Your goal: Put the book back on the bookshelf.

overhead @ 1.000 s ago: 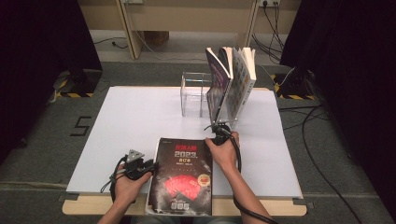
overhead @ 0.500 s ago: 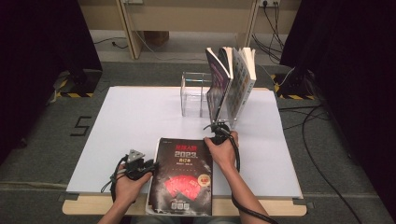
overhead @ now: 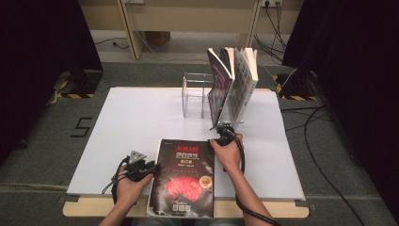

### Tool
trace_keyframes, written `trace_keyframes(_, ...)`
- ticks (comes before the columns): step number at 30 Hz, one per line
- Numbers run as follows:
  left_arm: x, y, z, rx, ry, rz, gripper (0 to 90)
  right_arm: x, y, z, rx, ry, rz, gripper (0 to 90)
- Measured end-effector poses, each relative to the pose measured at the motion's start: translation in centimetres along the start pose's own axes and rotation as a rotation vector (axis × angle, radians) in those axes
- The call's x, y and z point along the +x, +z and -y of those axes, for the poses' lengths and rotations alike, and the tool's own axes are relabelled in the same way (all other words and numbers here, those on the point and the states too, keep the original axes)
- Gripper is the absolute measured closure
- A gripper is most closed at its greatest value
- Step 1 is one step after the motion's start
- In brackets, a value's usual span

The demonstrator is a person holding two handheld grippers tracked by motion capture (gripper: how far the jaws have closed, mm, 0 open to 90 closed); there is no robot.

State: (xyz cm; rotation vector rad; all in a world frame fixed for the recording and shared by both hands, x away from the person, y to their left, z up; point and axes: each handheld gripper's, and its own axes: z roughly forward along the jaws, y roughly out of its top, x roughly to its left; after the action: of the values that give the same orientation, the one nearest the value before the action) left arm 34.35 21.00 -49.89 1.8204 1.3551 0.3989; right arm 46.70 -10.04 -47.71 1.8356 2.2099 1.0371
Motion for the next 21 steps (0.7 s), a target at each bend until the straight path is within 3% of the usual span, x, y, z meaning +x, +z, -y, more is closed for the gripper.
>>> trace_keyframes(7, 0.0, 0.0, 0.0, -0.001, -0.001, -0.002, 69.2, -0.6, -0.3, 0.2, 0.004, 0.050, -0.053, 73.0)
trace_keyframes(21, -0.1, 0.0, 0.0, 0.000, 0.001, -0.005, 69.4, 0.1, -1.6, 0.2, -0.016, 0.058, -0.089, 71.7)
